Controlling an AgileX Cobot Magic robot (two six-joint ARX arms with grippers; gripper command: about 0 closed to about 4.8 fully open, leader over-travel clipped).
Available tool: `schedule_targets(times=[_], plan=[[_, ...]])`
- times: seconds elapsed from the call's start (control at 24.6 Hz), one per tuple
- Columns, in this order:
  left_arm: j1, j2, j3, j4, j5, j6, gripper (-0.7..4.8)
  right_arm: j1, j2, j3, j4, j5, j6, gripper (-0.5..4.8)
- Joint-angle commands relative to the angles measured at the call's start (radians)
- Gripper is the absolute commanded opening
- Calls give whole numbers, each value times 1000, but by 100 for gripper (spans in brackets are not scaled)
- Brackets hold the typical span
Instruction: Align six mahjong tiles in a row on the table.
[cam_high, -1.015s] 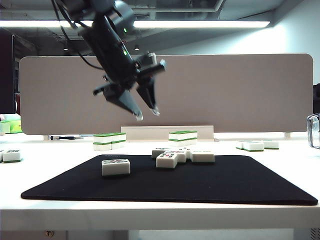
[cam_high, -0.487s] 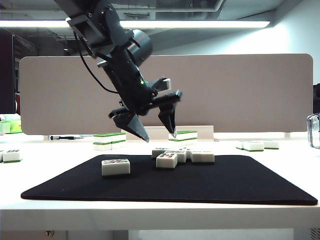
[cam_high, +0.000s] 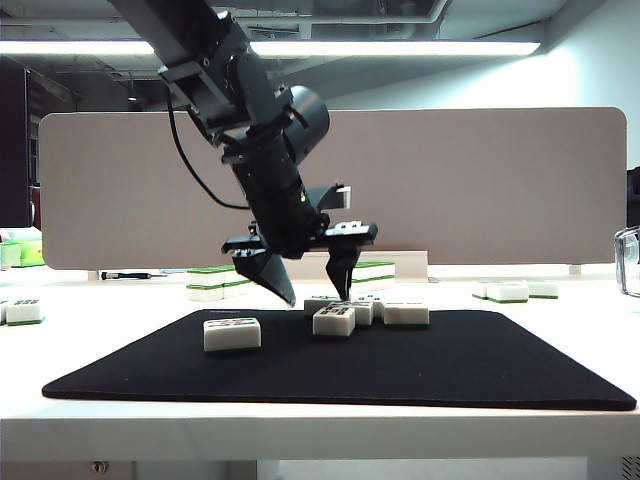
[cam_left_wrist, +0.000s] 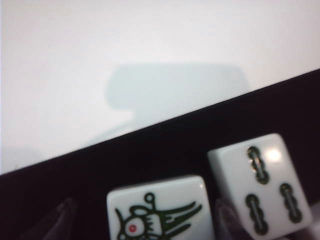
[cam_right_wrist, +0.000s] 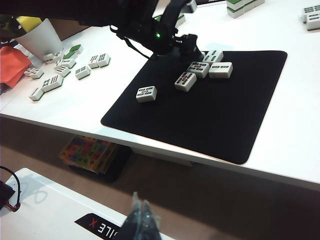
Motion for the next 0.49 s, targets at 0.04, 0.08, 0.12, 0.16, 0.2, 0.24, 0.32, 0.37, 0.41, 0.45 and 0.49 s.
schedule_targets(times=[0.04, 0.08, 0.12, 0.16, 0.2, 0.24, 0.32, 0.37, 0.41, 0.45, 0.49], plan=[[-4, 3, 3, 6, -2, -9, 331, 1, -11, 3, 10, 2, -3, -1], [-3, 6, 3, 8, -2, -8, 270, 1, -11, 3, 10, 2, -2, -1], [-3, 8, 3, 9, -2, -8, 238, 1, -11, 3, 9, 2, -2, -1], [-3, 8, 3, 8, -2, -9, 212, 1, -11, 3, 9, 2, -2, -1], [-3, 8, 3, 7, -2, -8, 205, 1, -11, 3, 9, 2, -2, -1], [-3, 8, 3, 7, -2, -8, 205, 1, -11, 3, 10, 2, -2, -1], [-3, 6, 3, 3, 2, -6, 206, 1, -11, 3, 10, 2, -2, -1], [-3, -2, 4, -11, 7, 8, 206, 1, -11, 3, 10, 2, -3, -1], [-3, -18, 4, -43, 5, 51, 206, 1, -11, 3, 10, 2, -3, -1], [-3, -33, 4, -66, 5, 85, 206, 1, -11, 3, 10, 2, -2, -1], [-3, -46, 4, -84, 5, 113, 206, 1, -11, 3, 10, 2, -3, -1]])
